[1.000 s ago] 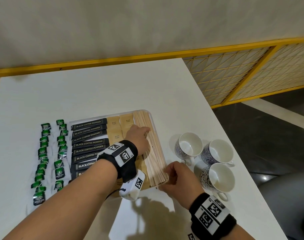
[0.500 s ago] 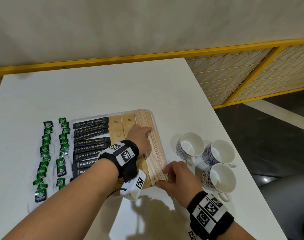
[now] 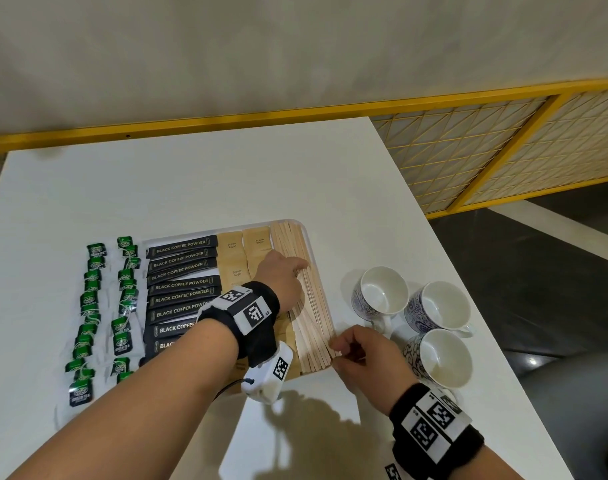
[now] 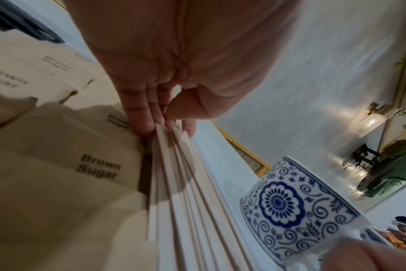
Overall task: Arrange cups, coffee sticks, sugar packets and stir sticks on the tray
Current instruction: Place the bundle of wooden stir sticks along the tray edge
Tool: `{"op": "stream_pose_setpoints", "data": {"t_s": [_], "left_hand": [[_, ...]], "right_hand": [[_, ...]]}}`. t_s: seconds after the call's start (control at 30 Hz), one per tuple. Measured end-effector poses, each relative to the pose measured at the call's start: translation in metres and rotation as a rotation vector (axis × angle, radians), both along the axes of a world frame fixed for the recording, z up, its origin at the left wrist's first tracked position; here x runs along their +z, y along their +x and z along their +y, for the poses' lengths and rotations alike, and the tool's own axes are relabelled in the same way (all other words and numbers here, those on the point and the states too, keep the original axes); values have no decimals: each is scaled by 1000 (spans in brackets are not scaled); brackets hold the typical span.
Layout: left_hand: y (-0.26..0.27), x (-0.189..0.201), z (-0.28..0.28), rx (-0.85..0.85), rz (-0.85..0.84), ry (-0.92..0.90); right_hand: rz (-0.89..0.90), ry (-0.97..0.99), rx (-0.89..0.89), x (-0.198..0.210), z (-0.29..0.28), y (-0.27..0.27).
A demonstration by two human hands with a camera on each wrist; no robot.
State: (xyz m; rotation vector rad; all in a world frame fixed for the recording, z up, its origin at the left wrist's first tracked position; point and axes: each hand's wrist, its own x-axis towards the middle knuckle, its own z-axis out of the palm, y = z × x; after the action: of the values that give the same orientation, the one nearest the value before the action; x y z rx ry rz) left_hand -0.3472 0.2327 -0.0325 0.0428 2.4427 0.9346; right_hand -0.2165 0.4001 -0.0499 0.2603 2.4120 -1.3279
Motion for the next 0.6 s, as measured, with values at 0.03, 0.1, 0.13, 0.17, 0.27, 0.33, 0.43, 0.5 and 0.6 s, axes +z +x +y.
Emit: {"op": "stream_pose_setpoints", "data": {"t_s": [0.03,0.1,0.13,0.17,0.27,0.33,0.43,0.5,0.6], "left_hand": [[0,0,0,7,-3,3],[0,-1,1,13,-14,4],[0,-1,1,13,-20,6],[1,0,1,17,-24,10],[0,0,-1,32,-15,24],[0,0,-7,33,13,28],[2,1,-15,44,32,14],[5,1,-18,69,29,23],[8,0,-16,117,22,67]], "right_hand": [[2,-8,-2,0,0,0],[8,-10,-1,0,-1,1],[13,-5,-1,0,-1,1],[17,5,-3,1,-1,0],[30,40,-14,5,-2,0],[44,50,-22,6,-2,1],[56,121,-12,7,-5,1],[59,176,-3,7,-8,-2],[52,230,1,7,-14,-6]]}}
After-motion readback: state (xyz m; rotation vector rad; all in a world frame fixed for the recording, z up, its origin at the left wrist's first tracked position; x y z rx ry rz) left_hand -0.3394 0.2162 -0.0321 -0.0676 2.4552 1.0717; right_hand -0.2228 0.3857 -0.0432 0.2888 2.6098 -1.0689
